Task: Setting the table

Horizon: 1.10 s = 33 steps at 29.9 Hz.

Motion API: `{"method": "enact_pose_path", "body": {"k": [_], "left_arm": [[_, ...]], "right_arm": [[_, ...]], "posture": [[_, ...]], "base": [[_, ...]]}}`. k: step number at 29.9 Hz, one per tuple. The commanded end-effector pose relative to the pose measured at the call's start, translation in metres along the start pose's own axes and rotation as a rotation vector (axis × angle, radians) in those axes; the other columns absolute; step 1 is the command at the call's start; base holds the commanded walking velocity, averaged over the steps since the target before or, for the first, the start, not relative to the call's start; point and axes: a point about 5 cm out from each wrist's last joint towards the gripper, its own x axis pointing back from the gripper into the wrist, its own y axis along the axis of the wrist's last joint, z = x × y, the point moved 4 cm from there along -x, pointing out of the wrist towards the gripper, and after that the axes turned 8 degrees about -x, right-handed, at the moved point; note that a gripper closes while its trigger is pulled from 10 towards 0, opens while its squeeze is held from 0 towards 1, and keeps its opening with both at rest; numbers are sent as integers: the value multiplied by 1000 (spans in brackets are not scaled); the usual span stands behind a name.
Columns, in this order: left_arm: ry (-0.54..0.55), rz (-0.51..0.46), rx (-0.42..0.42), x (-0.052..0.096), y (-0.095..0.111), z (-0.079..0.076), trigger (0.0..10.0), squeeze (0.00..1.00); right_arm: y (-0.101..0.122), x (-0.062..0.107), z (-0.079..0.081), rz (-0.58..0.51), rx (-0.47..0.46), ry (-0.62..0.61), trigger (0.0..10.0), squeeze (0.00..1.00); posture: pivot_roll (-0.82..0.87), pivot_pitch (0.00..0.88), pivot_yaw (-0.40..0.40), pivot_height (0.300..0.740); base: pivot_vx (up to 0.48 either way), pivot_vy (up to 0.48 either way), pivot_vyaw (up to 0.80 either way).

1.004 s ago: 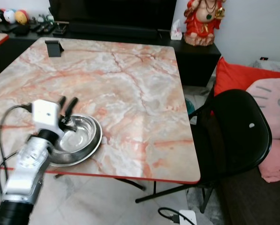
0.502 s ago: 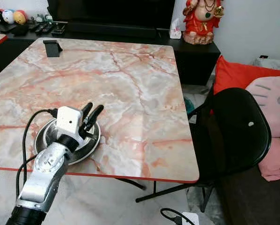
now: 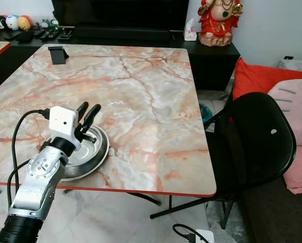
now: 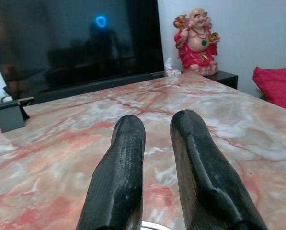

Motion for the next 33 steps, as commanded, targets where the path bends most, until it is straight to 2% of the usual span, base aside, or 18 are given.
{"method": "enact_pose_path", "body": {"k": [1, 14, 33], "left_arm": [[17, 16, -3, 1, -3, 3, 10000, 0], [32, 24, 0, 3, -3, 3, 10000, 0], [33, 20, 3, 0, -1, 2, 10000, 0]], "right_arm": [[1, 0, 0, -5, -6, -4, 10000, 0], [2, 0, 0, -5, 14, 8, 10000, 0], [3, -1, 2, -6, 13, 20, 10000, 0]], "posture": [[-2, 0, -25, 740], [5, 0, -31, 740], [15, 0, -36, 740]], "base": [[0, 0, 0], [0, 20, 0], [0, 437, 0]]}}
